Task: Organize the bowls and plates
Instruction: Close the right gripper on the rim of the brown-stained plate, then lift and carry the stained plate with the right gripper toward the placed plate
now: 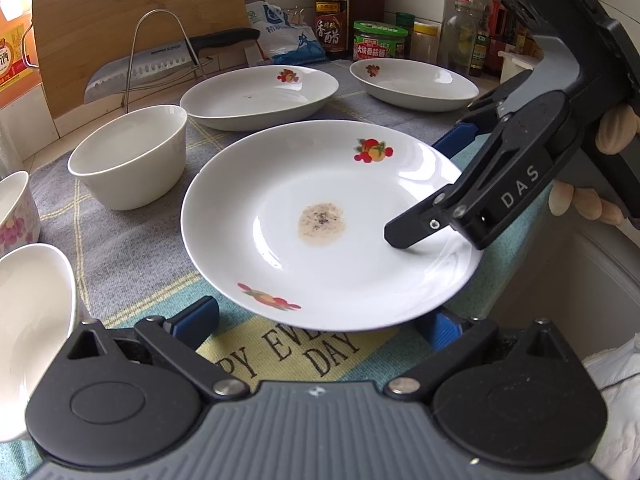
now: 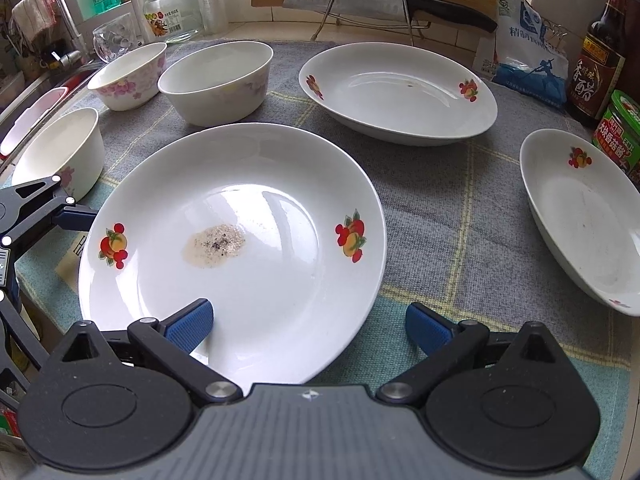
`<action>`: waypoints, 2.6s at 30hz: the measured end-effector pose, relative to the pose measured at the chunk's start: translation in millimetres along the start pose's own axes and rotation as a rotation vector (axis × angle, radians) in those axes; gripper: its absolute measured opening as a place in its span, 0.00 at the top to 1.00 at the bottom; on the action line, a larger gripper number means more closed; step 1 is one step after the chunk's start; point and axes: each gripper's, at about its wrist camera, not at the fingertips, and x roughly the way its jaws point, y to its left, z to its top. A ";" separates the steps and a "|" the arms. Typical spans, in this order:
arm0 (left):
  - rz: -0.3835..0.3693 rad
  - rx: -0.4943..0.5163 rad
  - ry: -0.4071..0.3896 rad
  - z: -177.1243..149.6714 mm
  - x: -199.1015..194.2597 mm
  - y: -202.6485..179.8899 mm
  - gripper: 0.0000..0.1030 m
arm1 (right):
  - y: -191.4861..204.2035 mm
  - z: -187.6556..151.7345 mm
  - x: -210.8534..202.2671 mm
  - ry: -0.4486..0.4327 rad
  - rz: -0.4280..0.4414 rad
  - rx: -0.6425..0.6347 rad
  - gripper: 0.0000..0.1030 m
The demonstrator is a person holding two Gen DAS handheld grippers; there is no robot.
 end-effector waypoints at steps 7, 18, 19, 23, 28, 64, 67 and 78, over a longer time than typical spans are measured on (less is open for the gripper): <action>-0.012 0.012 -0.012 -0.9 0.1 1.5 0.00 | -7.1 17.6 -0.5 0.018 0.090 -0.044 0.00; -0.024 0.027 -0.025 -2.3 -1.4 1.6 0.00 | -28.0 46.7 13.3 0.053 0.255 -0.054 0.00; -0.026 0.029 -0.024 -1.8 -1.1 1.9 0.00 | -29.2 48.7 14.5 0.059 0.267 -0.052 0.00; -0.029 0.033 -0.021 -0.5 -0.6 2.3 0.00 | -32.7 57.5 20.8 0.084 0.320 -0.046 0.00; -0.035 0.039 -0.017 -0.2 -0.2 2.9 0.00 | -33.3 64.3 25.6 0.104 0.355 -0.059 0.02; -0.056 0.102 0.005 9.7 -3.1 -2.9 0.02 | -36.5 76.3 32.0 0.190 0.439 0.014 0.05; -0.060 0.110 0.003 13.6 -5.1 -2.7 0.02 | -37.0 76.5 28.8 0.183 0.440 0.016 0.05; -0.084 0.145 -0.018 42.3 -4.1 -7.8 0.02 | -58.3 76.2 0.9 0.108 0.415 0.040 0.05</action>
